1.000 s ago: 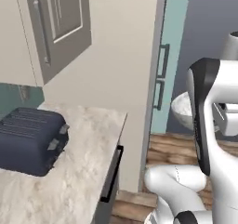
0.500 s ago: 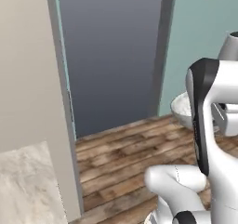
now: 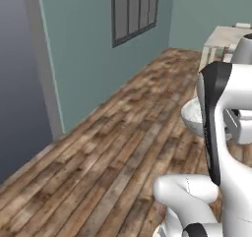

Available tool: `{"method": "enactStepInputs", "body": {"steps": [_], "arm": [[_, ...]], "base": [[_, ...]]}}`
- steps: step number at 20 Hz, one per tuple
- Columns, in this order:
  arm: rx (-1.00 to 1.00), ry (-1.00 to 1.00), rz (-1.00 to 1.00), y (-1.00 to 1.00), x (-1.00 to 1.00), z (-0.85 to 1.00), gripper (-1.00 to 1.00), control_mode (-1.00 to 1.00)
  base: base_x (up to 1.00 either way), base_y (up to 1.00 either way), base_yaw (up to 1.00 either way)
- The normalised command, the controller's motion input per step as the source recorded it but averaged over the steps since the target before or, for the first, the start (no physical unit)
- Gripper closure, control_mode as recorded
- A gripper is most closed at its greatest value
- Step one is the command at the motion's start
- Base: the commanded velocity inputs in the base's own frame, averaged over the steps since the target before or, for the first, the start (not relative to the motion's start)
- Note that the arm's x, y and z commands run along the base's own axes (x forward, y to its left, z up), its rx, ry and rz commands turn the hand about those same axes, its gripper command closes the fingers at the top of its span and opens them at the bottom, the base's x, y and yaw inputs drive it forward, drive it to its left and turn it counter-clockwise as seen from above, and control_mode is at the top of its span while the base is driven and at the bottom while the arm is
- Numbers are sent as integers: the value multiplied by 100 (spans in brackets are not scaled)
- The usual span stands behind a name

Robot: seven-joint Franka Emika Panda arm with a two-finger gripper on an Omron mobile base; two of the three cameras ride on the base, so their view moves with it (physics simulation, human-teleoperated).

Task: Clear the mugs and bowl far away from the sink.

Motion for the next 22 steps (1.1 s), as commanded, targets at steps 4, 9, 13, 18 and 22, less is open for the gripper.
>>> {"method": "enactStepInputs", "body": {"steps": [4, 9, 13, 18, 22], "arm": [[0, 0, 0, 0, 0, 0, 100, 100], [0, 0, 0, 0, 0, 0, 100, 100], [0, 0, 0, 0, 0, 0, 100, 100], [0, 0, 0, 0, 0, 0, 100, 100], [0, 0, 0, 0, 0, 0, 100, 100]], "base": [[29, 0, -86], [100, -20, -25], [100, -19, 0], [100, -2, 0], [100, 0, 0]]}}
